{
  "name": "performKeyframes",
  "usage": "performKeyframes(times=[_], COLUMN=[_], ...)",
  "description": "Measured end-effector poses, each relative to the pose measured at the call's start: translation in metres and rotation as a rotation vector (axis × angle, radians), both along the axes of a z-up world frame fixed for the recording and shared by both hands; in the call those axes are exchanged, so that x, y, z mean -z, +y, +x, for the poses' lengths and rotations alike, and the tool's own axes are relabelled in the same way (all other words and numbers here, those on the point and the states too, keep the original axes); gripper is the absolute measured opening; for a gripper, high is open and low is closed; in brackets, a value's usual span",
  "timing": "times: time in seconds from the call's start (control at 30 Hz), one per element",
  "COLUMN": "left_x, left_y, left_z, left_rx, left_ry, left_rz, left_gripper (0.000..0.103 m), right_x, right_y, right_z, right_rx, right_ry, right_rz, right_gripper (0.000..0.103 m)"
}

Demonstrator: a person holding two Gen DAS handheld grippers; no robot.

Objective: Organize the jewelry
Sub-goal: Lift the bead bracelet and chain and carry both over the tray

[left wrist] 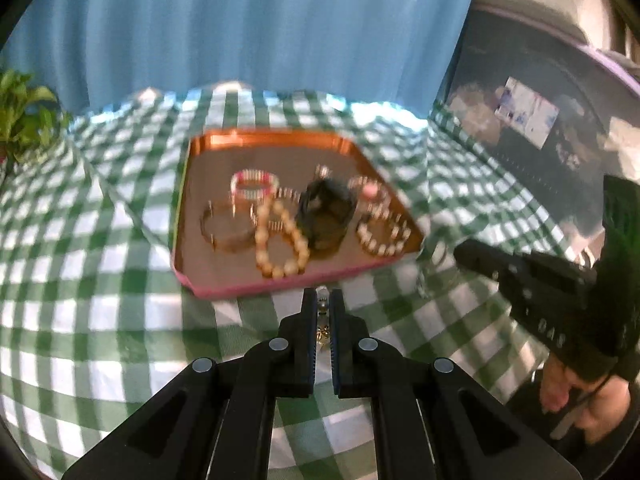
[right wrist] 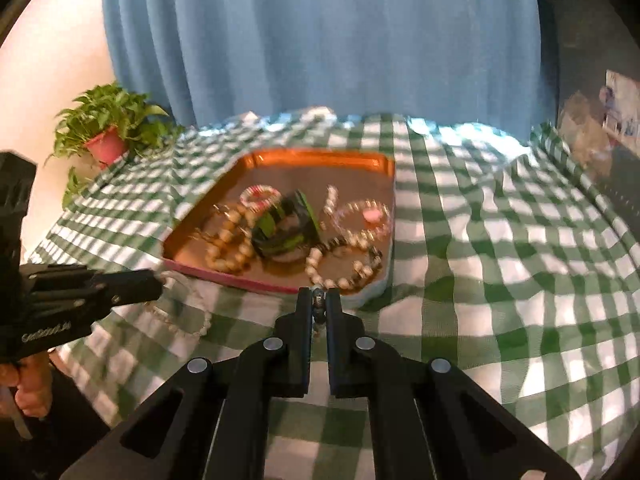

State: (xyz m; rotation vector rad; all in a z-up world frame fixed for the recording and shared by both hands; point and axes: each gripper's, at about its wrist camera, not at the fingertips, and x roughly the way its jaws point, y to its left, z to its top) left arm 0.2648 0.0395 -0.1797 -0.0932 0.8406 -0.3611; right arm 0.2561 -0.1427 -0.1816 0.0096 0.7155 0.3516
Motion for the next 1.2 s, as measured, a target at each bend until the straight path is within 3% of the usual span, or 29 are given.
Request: performKeyframes(times=[0.4, 0.53, 0.7, 0.93, 1.2], left_x=[-0.101, -0.126, -0.146, -0.135, -0.068], left_y=[0.007, 0.016, 0.026, 0.028, 0.035], left_z=[-0.012, -0.012, 0.003, 0.042, 0.102], left_rx=[-0.027, -0.040, -0.060, -0.073, -0.148], left_ry=[-0.222, -0.295, -0.344, -0.351, -0.217], left_rz=[-0.028, -0.054, -0.088, -0.084, -0.120], left_gripper=[0.006, 0.006, 0.006, 0.006, 0.006], right_x=[-0.098, -0.130, -0.150, -0.140, -0.095], right_y=[0.018, 0.023, 0.027, 0.030, 0.025], right_z=[-0.031, -0.033, -0.018, 0.016, 0.063], right_rx=[-0.017, -0.019, -0.030, -0.031, -0.018], right_ry=[-0.186, -0.258, -0.288, -0.284, -0.210], right_rz=[0.023, 0.027, 0.039, 0.049, 0.075], right_gripper=[0.005, 0.005, 0.006, 0.006, 0.006])
